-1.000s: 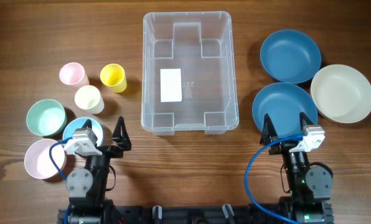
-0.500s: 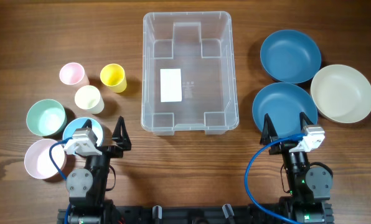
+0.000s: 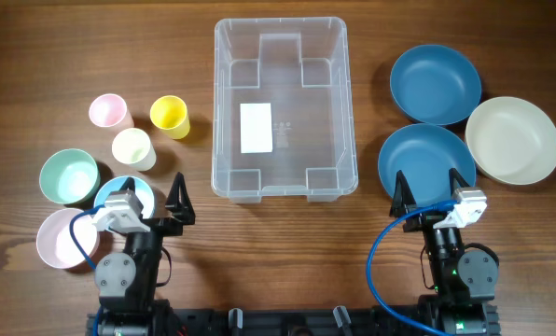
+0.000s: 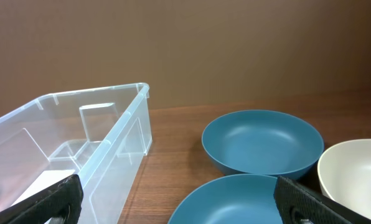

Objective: Pack container

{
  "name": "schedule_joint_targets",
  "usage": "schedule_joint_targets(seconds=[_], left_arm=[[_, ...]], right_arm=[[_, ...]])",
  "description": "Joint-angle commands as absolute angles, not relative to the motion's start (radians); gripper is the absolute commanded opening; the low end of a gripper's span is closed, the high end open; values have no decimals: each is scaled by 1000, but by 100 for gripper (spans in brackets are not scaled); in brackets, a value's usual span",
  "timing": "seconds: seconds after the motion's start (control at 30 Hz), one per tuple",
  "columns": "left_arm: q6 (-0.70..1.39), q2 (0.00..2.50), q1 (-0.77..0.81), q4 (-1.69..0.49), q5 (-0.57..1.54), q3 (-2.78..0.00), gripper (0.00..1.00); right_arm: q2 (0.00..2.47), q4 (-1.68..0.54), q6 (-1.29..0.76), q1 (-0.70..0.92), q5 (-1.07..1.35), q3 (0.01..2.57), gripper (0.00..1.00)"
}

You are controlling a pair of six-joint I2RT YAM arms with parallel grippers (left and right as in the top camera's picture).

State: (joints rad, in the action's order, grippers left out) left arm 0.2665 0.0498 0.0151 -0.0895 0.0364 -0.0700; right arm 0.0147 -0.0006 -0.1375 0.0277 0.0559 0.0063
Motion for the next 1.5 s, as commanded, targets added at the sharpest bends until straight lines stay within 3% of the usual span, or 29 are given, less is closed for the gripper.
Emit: schedule_joint_targets(seconds=[0.0,0.97,1.33,1.47], left_arm=[[246,96,22,-88,52,-105,100],[284,156,22,-88,56,-167,100],[356,645,22,-139,57,-476,100],[346,865,22,-292,56,-725,100]], right_arm=[[18,-2,-160,30,46,16,100],[22,-29,-161,30,46,25,100],[392,-154,-165,30,46,277,100],[624,-319,-164,30,47,492,100]])
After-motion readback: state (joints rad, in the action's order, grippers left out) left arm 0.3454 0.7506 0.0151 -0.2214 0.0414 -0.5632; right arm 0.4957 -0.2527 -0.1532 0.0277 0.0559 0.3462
